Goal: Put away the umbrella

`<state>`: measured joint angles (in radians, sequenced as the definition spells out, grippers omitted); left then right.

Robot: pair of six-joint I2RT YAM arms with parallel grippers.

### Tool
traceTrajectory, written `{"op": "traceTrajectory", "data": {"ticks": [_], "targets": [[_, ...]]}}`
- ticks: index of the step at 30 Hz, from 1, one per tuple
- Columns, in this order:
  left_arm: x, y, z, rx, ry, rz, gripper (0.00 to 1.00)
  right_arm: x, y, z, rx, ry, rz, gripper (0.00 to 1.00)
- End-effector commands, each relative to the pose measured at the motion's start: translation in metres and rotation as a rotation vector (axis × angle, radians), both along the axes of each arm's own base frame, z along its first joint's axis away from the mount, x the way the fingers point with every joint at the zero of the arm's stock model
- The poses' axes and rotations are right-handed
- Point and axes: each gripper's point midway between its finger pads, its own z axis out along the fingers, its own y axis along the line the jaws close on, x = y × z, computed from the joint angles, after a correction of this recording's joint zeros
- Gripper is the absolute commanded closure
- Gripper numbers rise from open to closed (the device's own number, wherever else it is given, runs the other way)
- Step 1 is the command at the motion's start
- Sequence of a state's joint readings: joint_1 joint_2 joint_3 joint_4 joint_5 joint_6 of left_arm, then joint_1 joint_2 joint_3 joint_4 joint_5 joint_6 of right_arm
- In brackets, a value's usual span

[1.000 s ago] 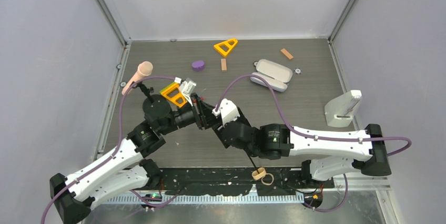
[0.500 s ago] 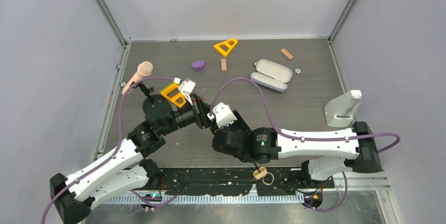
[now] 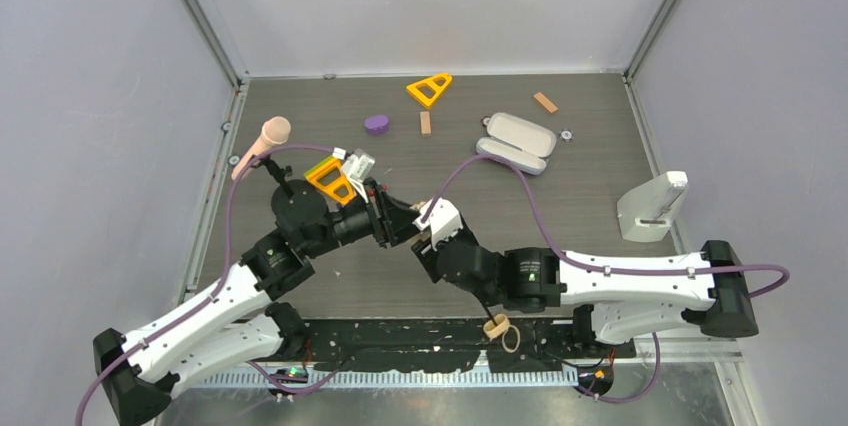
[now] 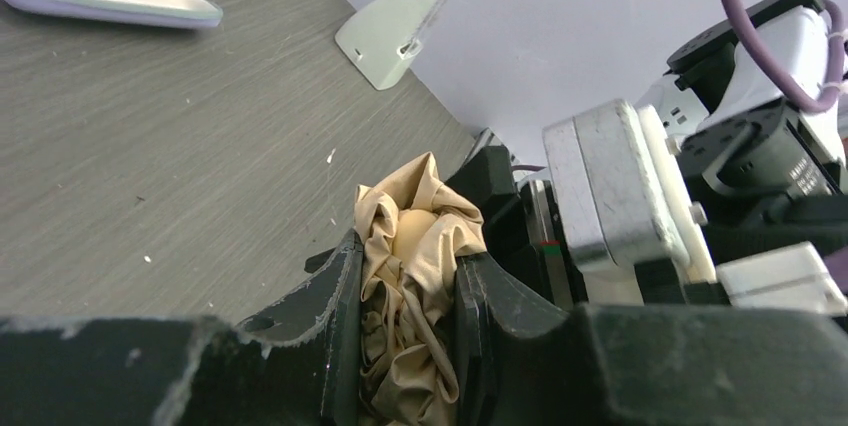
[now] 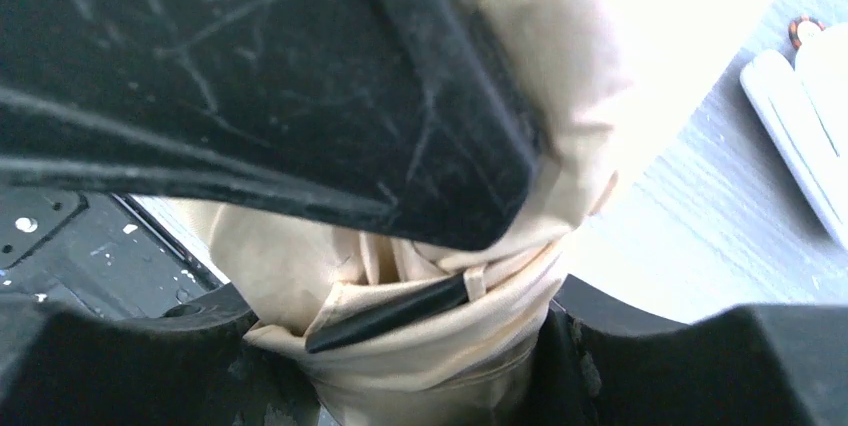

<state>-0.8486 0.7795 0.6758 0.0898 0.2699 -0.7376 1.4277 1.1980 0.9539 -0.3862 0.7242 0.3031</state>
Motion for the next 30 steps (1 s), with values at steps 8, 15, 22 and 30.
{"op": "traceTrajectory", "data": {"ticks": [8,15,22,30], "targets": [[-0.026,0.017,0.158,0.015,-0.516,-0.108,1.0,0.054,0.016,0.121,0.242,-0.208,0.042,0.94],[-0.027,-0.004,0.101,0.164,-0.611,-0.273,1.0,0.07,0.029,0.073,0.321,-0.331,0.083,0.94],[-0.034,-0.028,-0.025,0.208,-0.534,-0.413,1.0,0.071,0.033,-0.014,0.373,-0.378,0.063,0.94],[-0.041,-0.025,-0.121,0.331,-0.397,-0.414,1.0,0.06,0.038,-0.085,0.333,-0.262,0.053,0.94]]}}
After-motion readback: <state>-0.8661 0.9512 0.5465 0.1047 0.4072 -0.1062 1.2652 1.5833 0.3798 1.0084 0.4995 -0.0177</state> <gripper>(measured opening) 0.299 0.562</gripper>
